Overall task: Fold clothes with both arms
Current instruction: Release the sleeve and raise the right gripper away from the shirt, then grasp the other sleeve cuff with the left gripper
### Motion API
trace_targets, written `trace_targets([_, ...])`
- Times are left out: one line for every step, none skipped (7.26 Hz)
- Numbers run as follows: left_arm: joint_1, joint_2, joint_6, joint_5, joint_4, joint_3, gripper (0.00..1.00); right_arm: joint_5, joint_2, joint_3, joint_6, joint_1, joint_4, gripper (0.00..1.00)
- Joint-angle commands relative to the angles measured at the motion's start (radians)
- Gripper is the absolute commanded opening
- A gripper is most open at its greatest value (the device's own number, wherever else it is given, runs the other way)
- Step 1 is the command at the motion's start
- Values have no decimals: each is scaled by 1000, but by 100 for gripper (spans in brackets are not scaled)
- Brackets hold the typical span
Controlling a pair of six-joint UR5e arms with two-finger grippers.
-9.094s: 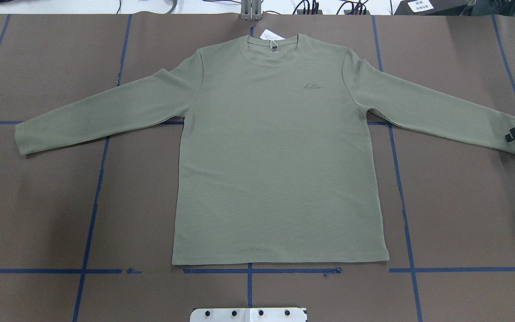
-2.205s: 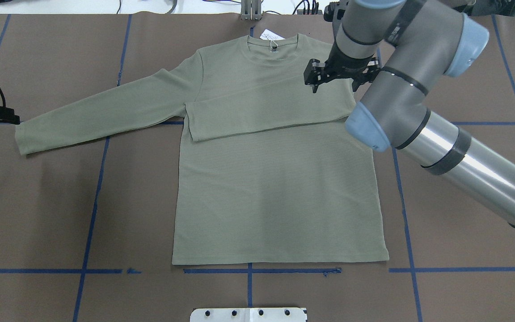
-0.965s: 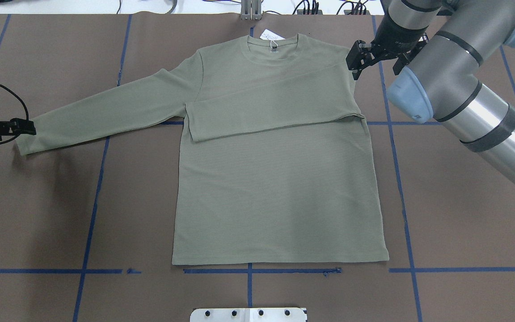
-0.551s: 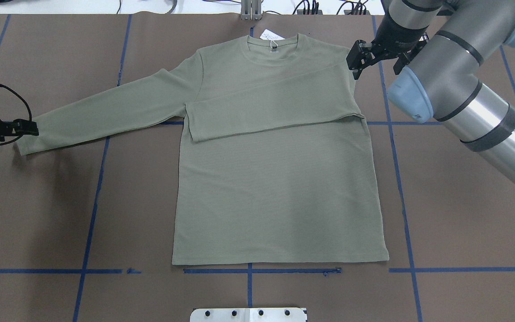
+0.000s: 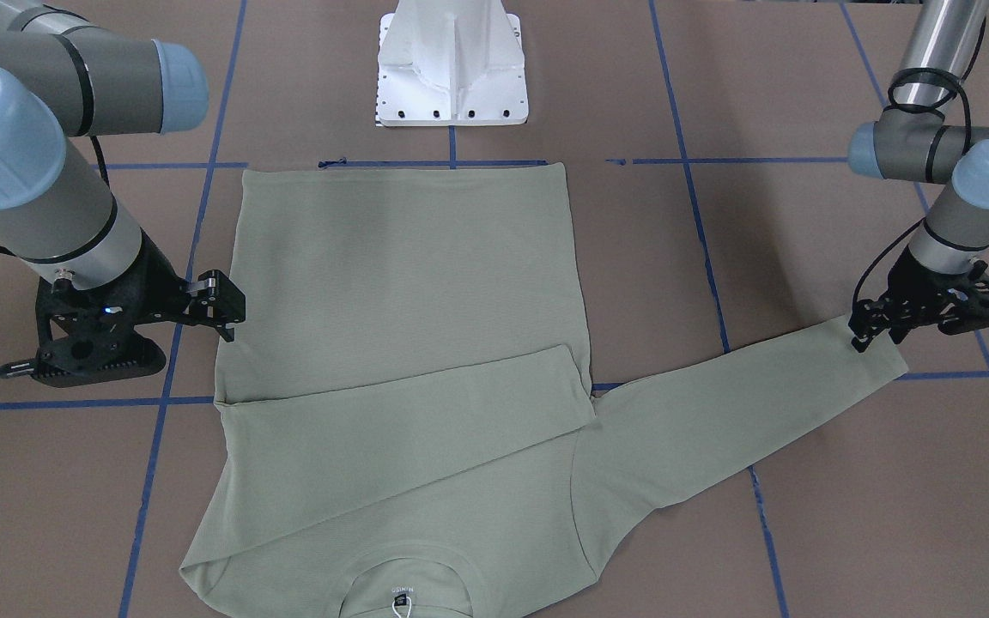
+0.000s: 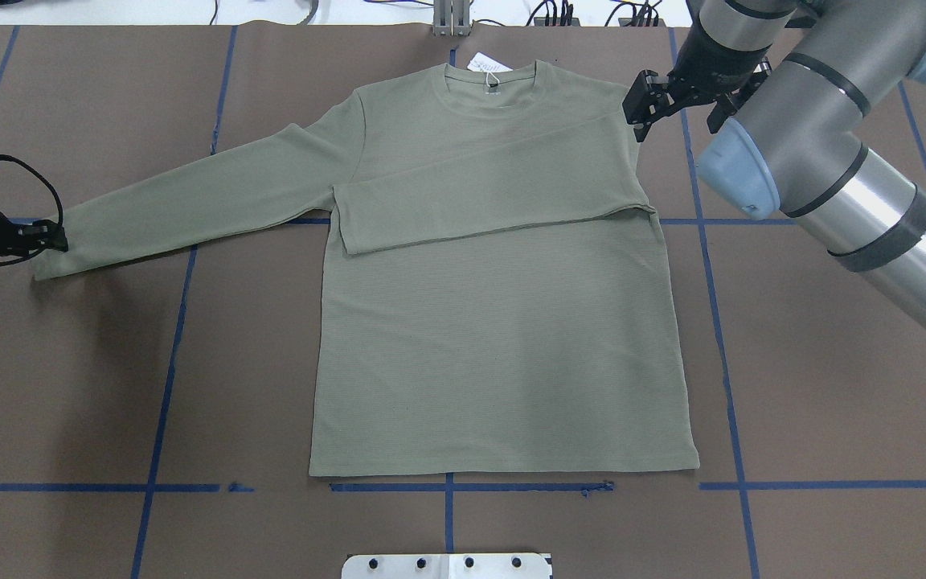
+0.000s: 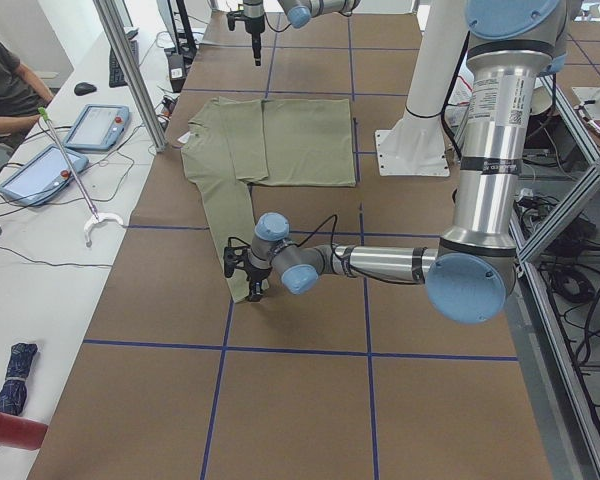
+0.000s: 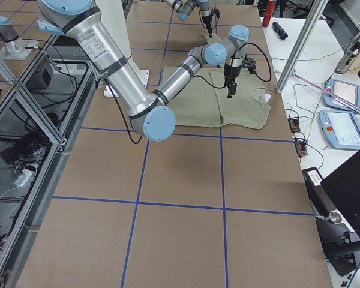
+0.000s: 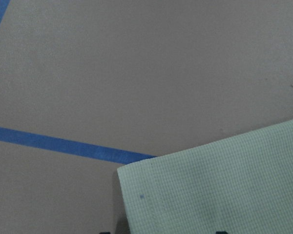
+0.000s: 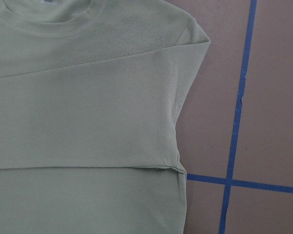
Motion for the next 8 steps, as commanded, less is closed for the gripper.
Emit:
trace_targets([-2,8,-2,-5,12,-56,2,-1,-1,-3,-1,2,0,100])
trace_targets([-3,15,-4,-5,17,-86,0,0,-3,-3,-1,3,0,100])
trace_targets([-3,16,-19,-8,29,-107,0,0,-4,-3,-1,5,0,100])
trace_targets([0,-1,-78,-14,90,-158,0,5,-13,-3,-3,17,0,100])
trace_targets([1,-60,-82,-16,212,-214,0,5,-48,17,-6,29,0,100])
trace_targets([2,-165,-101,-13,330,-221,0,5,-106,67,-53,50,0,100])
trace_targets([6,-276,-141,-11,415,-203,0,4,-171,95,-113,58,3,100])
trace_targets([20,-394,-173,-10,507,-183,0,2,-211,104,-135,64,6,100])
